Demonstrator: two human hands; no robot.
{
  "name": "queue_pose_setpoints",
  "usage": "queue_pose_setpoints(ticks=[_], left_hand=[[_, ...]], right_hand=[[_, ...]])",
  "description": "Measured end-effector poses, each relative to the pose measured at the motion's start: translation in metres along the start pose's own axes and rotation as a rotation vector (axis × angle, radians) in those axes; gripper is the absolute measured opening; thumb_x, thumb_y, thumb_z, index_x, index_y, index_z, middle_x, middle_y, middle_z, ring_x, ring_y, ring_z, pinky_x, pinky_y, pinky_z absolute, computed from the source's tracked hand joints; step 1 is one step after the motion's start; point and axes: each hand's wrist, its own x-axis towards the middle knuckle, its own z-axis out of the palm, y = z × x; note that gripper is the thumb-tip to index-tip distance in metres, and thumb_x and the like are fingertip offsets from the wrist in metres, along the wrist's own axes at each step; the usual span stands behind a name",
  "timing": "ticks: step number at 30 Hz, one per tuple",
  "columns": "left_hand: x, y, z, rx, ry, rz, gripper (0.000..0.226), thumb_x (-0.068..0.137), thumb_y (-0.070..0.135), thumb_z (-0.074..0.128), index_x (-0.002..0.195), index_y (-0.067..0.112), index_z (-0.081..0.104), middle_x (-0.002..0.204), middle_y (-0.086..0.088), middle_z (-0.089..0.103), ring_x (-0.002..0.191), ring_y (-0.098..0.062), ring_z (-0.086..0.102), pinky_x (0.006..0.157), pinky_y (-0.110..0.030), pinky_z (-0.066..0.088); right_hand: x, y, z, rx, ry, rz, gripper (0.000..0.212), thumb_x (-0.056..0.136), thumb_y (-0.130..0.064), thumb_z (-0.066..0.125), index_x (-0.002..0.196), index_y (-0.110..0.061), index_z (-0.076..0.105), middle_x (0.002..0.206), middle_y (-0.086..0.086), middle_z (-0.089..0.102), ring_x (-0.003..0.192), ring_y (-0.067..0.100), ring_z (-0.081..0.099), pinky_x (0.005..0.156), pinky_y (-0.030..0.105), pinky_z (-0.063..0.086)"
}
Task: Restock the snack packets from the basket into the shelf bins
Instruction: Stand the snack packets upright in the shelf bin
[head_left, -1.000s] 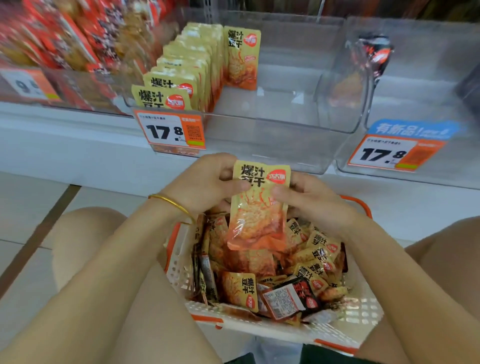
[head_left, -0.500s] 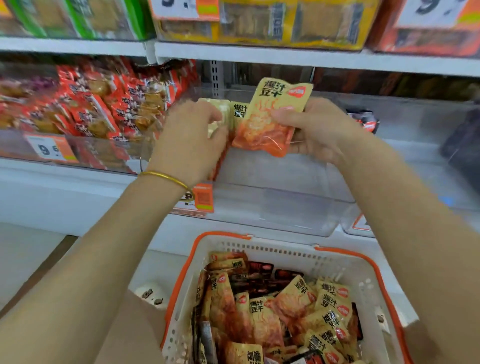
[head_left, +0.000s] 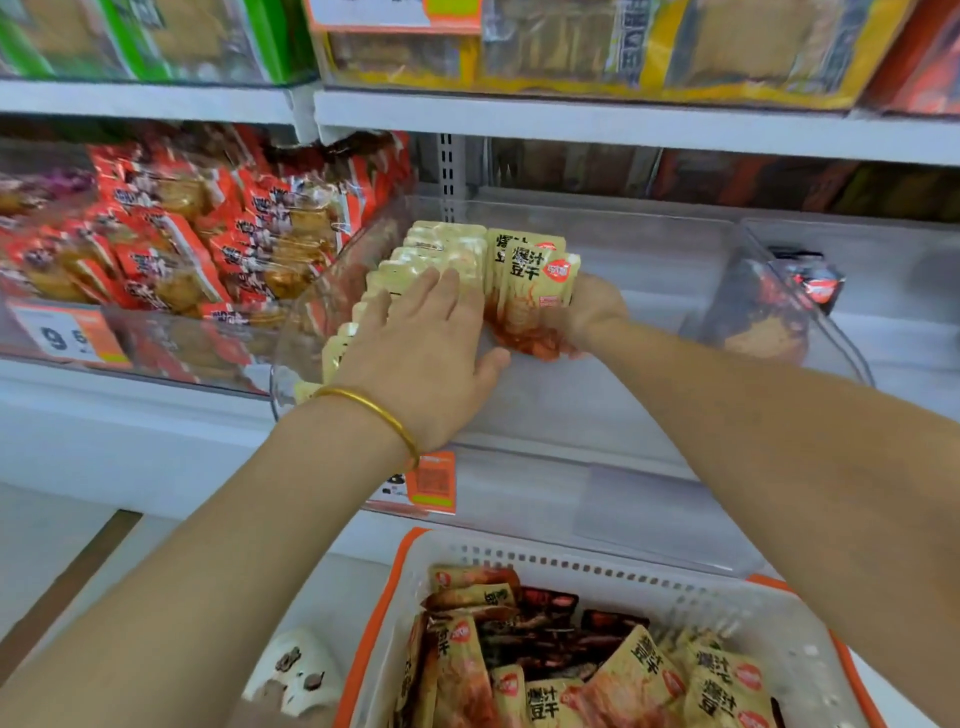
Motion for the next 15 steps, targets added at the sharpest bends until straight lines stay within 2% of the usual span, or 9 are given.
queue_pose_setpoints(ticks=[5, 9, 11, 15], left_hand=[[-0.002, 0.003, 0.001, -0.022, -0.011, 0.000, 0.062, 0.098, 0.048, 0.025, 0.151, 0.019, 0.010, 0.160, -0.001, 0.000, 0.146, -0.015, -0.005, 0.117, -0.041, 0.000], [-0.001, 0.002, 0.003, -0.001, -0.017, 0.000, 0.063, 0.098, 0.048, 0.025, 0.151, 0.018, 0.009, 0.160, -0.001, 0.000, 0.146, -0.015, -0.005, 0.117, -0.040, 0.001], [-0.001, 0.002, 0.002, -0.004, -0.020, -0.002, 0.062, 0.098, 0.048, 0.025, 0.151, 0.018, 0.009, 0.160, -0.001, 0.000, 0.146, -0.015, -0.005, 0.117, -0.040, 0.001], [-0.002, 0.001, 0.001, -0.010, -0.012, -0.008, 0.062, 0.098, 0.047, 0.026, 0.151, 0.018, 0.010, 0.160, 0.000, 0.000, 0.146, -0.014, -0.006, 0.117, -0.040, 0.000]], right_hand=[[0.012, -0.013, 0.007, 0.038, 0.052, -0.021, 0.039, 0.081, -0.028, 0.072, 0.113, -0.010, 0.060, 0.112, 0.011, 0.066, 0.101, 0.029, 0.063, 0.085, 0.035, 0.052], [0.015, -0.021, 0.019, 0.189, 0.066, 0.074, 0.049, 0.084, -0.023, 0.071, 0.121, -0.003, 0.046, 0.120, 0.012, 0.059, 0.110, 0.029, 0.058, 0.074, 0.031, 0.041], [0.014, -0.021, 0.021, 0.243, 0.094, 0.123, 0.049, 0.087, -0.019, 0.068, 0.124, -0.003, 0.041, 0.123, 0.013, 0.057, 0.114, 0.029, 0.056, 0.073, 0.030, 0.036], [0.015, -0.022, 0.019, 0.242, 0.106, 0.160, 0.055, 0.085, -0.021, 0.070, 0.125, -0.001, 0.036, 0.125, 0.015, 0.056, 0.117, 0.029, 0.054, 0.083, 0.033, 0.042]])
